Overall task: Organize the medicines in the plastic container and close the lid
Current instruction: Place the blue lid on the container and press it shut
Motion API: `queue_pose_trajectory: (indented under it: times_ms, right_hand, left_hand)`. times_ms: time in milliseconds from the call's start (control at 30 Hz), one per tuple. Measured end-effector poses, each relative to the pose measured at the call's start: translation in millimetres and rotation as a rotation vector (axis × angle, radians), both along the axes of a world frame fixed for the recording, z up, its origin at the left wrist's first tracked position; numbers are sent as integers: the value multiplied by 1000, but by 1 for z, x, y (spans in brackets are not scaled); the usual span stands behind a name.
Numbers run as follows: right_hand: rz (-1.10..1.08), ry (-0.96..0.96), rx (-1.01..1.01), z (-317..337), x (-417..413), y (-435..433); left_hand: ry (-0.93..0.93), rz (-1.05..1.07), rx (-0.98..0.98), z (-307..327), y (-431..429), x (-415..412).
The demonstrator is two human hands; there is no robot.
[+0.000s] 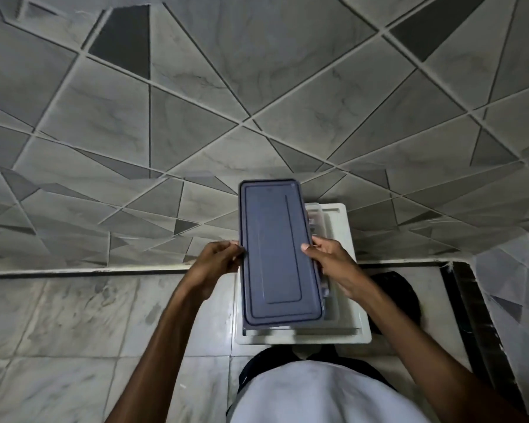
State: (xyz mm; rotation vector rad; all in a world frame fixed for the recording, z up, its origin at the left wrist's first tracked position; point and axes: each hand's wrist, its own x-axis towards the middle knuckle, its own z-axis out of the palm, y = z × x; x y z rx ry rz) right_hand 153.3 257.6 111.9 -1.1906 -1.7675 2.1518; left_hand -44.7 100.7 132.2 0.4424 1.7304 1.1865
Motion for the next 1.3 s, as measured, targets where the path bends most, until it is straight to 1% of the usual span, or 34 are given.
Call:
queue_pose_trajectory:
  times_ms: [33,100,167,200,233,267,333,367,433,500,533,600,667,700,767,800,833,900,933,967,1000,1067,1133,1167,1233,1300]
  right_hand:
    - [-79,56,-19,-3,1,0]
    - [-197,92,-5,-3,5,5]
    - [-212,48,117,-3,10,10]
    - [-207,-6,215,-2,12,12]
    - [-208,-53,323,3,14,13]
    - [-192,-74,437,8,16,12]
    - [-121,-77,700,16,16,6]
    - [-90,-87,837,24,14,-1]
    - [-27,-135,1072,34,11,-14]
    - [48,-179,1158,39,7,-22]
    - [83,-172,1128,39,7,-24]
    - [145,-112,973,36,8,-23]
    - [114,-81,854,27,10,-17]
    - [48,-96,830,17,11,-10]
    - [-76,-265,791,-3,13,5]
    - [-91,-376,682,-11,16,14]
    - [-91,-426,513,-23,20,21]
    - [-105,-354,117,-36,29,28]
    - [-112,-315,13,-42,34,29]
    - [-118,-293,-12,-46,38,28]
    - [-127,-281,6,-48,40,26]
    - [-142,-317,167,-56,40,23]
    - [-75,-462,406,-63,38,24]
    - [-53,-509,478,-64,36,25]
    - [-8,-554,557,-68,32,28]
    - [-2,-593,573,-73,29,31]
  left_hand:
    - [-17,8,-7,-3,5,6]
    - [17,51,-46,-13,18,20]
    - [148,101,-62,-19,30,34]
    - [191,115,-37,-17,36,41]
    - [178,116,11,-13,43,48]
    - [119,100,65,-5,50,54]
    - [-74,46,161,13,65,63]
    - [-118,25,174,21,72,65]
    - [-44,51,134,29,84,69]
    - [71,100,88,29,89,68]
    - [127,107,70,28,88,67]
    - [234,80,19,23,85,62]
    - [252,42,-1,18,79,56]
    - [231,24,1,16,76,53]
    - [165,-7,16,11,72,48]
    - [127,-17,22,8,71,45]
    - [91,-26,23,2,70,41]
    - [73,-48,-2,-11,68,36]
    - [86,-52,-27,-19,68,34]
    - [109,-53,-52,-27,69,33]
    - [157,-55,-65,-35,69,33]
    - [336,-75,-109,-50,73,36]
    - [523,-100,-175,-61,80,40]
    - [588,-110,-208,-64,84,43]
    - [664,-127,-274,-66,89,47]
    - [701,-130,-324,-69,94,49]
